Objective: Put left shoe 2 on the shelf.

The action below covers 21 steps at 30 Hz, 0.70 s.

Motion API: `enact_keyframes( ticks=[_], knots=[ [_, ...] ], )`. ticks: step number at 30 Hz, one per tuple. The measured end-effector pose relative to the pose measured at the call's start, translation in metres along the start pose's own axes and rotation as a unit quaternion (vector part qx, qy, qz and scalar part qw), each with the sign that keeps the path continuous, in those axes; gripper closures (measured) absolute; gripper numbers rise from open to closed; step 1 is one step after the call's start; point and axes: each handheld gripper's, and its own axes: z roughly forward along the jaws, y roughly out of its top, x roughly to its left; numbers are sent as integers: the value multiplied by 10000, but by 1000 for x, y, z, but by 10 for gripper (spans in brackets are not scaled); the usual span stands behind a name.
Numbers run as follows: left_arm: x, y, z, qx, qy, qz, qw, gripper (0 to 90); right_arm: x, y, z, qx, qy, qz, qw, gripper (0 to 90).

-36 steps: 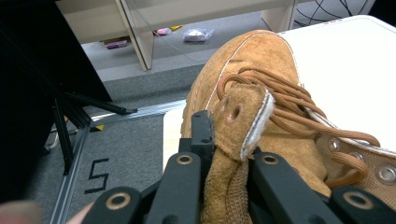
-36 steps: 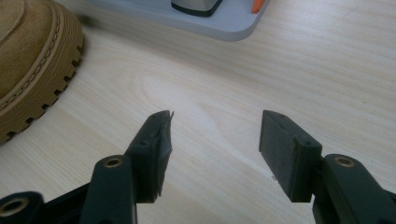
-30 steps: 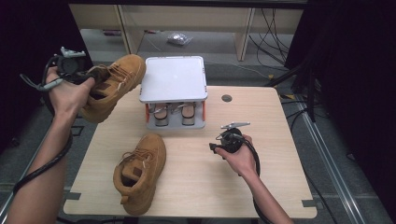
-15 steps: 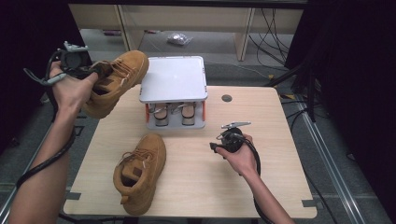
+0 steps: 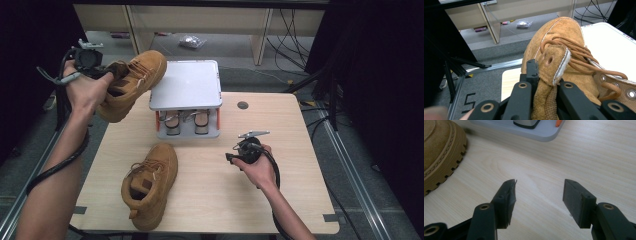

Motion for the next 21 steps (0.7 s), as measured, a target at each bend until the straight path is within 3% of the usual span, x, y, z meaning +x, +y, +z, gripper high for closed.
enact_keyframes(
  ticks=[2, 3, 8, 12, 14, 16, 17, 21],
  knots=[
    [-2, 3, 1, -10, -22, 27, 10000, 844, -1, 1, -2, 117, -15, -42, 9999, 443],
    [-3, 4, 2, -14, -26, 27, 10000, 844, 0, 0, 0, -16, -15, -18, 10000, 444],
    [-9, 10, 6, -8, -104, -16, 9999, 844, 0, 1, -1, 89, -12, -37, 10000, 443],
    [-15, 13, 10, -32, -167, 66, 9998, 844, 0, 1, -2, 68, -13, -60, 10000, 443],
    [-17, 15, 12, -7, -184, 64, 9998, 844, 2, 0, -2, 137, 13, 137, 9998, 444],
    [-20, 17, 14, 13, -209, 60, 9998, 843, -1, 0, -1, 72, -30, -6, 10000, 444],
    [-22, 18, 15, 19, -221, 53, 9997, 844, 0, 0, -2, 123, 1, 100, 9999, 443],
    [-28, 23, 19, 47, -299, 46, 9995, 843, -2, 0, -2, 64, -34, 9, 10000, 444]
  ],
)
